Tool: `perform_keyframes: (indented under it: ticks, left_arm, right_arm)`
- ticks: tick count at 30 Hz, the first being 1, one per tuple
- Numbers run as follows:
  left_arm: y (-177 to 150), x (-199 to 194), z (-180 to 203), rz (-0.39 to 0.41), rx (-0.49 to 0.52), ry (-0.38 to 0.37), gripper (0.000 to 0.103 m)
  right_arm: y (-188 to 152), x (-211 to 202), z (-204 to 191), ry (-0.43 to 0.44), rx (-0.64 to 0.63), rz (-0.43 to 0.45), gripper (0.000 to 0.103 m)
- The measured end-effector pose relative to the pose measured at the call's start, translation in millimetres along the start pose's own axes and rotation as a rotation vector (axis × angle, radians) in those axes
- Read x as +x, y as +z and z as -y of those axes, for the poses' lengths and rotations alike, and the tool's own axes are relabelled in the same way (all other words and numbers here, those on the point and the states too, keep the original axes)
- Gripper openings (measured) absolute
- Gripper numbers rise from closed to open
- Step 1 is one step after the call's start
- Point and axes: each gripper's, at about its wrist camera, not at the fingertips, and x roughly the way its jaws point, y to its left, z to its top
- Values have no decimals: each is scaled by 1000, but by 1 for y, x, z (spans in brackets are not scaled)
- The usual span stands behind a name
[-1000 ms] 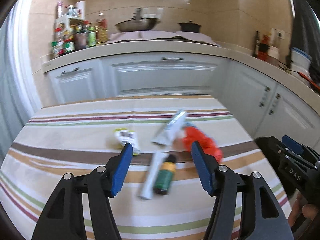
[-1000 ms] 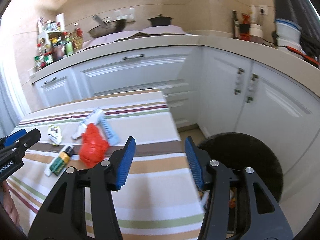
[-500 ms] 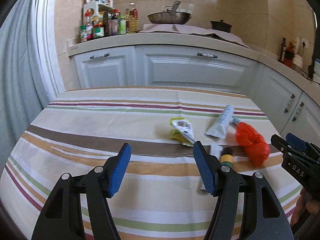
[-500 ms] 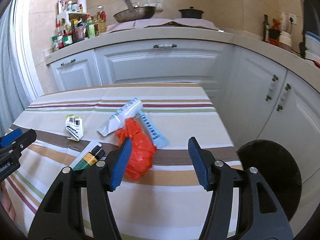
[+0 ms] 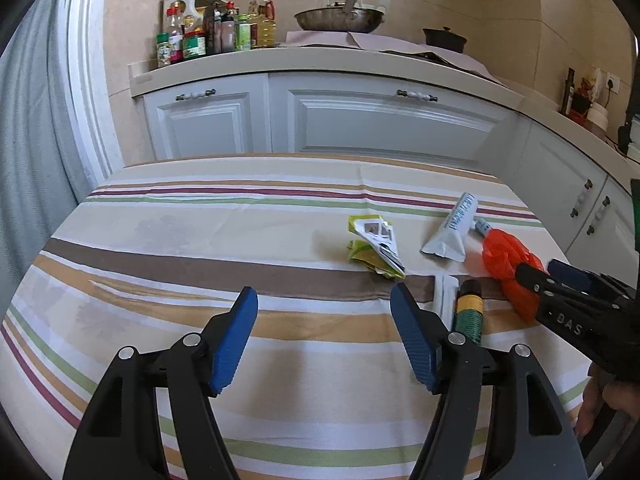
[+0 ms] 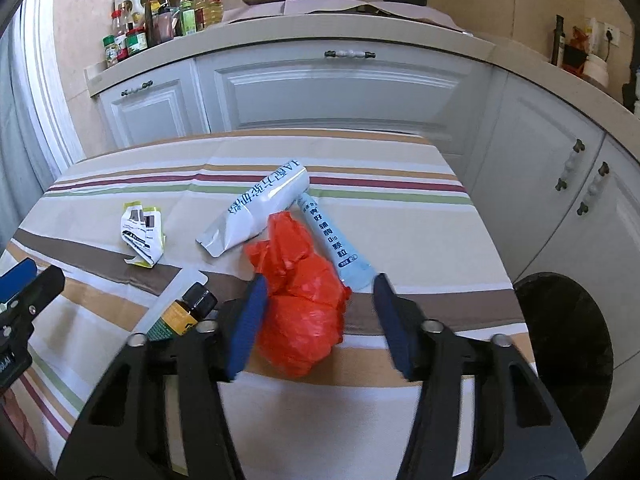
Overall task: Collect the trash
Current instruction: 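Move both open tools back over the table toward the red bag, then grasp the red plastic bag with the right tool while the left tool grasps the white paper roll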
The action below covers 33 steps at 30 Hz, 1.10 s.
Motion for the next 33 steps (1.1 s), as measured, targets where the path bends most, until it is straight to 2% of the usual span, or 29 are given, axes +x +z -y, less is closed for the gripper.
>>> perform_keyframes:
  ticks: [1, 4, 15, 24, 30, 33]
  left_arm:
    - [-1, 1, 2, -3, 3, -7, 67]
    - [-1, 3, 6, -11, 9, -22, 67]
    - [-9, 6, 26, -35, 60, -61, 67]
    - [-15, 18, 40, -96, 101, -75, 67]
    - [-14, 30, 50, -150, 134, -87, 67]
    - [-15, 34, 54, -171, 147, -99, 60]
  right_arm:
    - [0, 0, -1, 8, -4, -2, 31]
    - [-1, -1, -5, 4, -18, 3, 30]
    - [-12, -31, 27, -31, 48, 52, 30]
    - [-29, -46, 71, -104, 118, 50, 30]
    - [-33, -48, 84, -112, 144, 51, 30]
    - [-34, -49, 85, -105, 146, 52, 30]
